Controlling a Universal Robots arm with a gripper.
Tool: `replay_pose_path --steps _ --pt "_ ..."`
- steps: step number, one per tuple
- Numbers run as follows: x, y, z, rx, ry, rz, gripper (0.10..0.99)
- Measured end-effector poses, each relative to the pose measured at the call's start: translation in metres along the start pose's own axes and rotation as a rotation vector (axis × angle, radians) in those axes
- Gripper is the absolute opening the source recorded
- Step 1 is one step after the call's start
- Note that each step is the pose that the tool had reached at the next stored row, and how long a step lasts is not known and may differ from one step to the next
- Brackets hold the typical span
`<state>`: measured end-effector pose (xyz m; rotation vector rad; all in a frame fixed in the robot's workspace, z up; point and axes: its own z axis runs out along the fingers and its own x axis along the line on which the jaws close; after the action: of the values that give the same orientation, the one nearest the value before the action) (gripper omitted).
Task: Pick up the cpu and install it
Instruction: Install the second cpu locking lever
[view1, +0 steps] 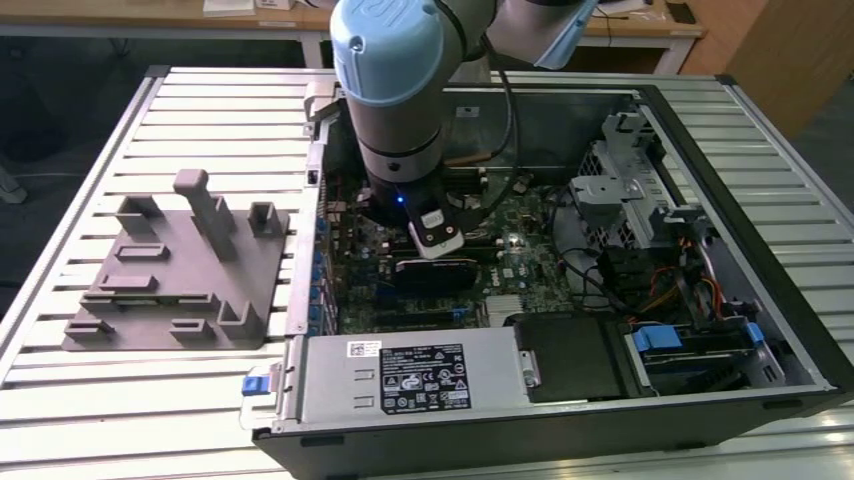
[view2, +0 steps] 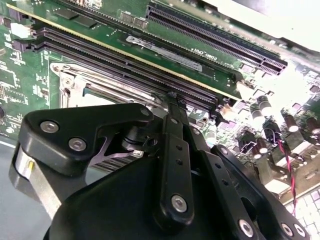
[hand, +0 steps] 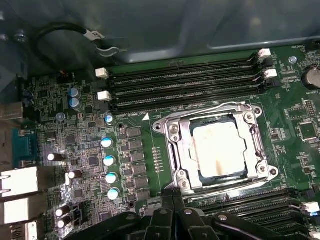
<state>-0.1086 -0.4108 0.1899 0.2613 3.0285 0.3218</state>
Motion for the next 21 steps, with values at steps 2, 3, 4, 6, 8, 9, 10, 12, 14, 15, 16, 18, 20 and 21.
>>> replay_pose_path --steps 2,3,4,6,8,9,10,12,14,15,16,18,20,21 --pt "0.001 0.0 -0.0001 0.0 0.0002 0.0 0.106" --pt "0.0012 0.0002 -0.0001 0.0 0.0004 0.0 0.106" --pt "0.0014 0.0006 -0.0001 0.0 0.0004 0.0 0.106" --pt "0.0016 0.0017 0.0002 -0.002 0.001 -0.001 0.106" --pt "0.0019 0.0032 0.0015 -0.007 0.0012 -0.001 0.106" --pt "0.002 0.0036 0.0018 -0.008 0.0015 -0.002 0.106" --pt "0.0021 0.0041 0.002 -0.008 0.0021 -0.003 0.106" --pt "0.0021 0.0045 0.0021 -0.008 0.0026 -0.004 0.106" --pt "0.0021 0.0047 0.0019 -0.008 0.0025 -0.004 0.106" --pt "0.0021 0.005 0.0011 -0.008 0.0022 -0.004 0.106" --pt "0.0019 0.0053 -0.0002 -0.009 0.0021 -0.004 0.106" --pt "0.0017 0.0063 -0.005 -0.008 0.0023 -0.004 0.106" --pt "0.0013 0.0076 -0.011 -0.008 0.0024 -0.004 0.106" --pt "0.001 0.0084 -0.0145 -0.008 0.0023 -0.004 0.106"
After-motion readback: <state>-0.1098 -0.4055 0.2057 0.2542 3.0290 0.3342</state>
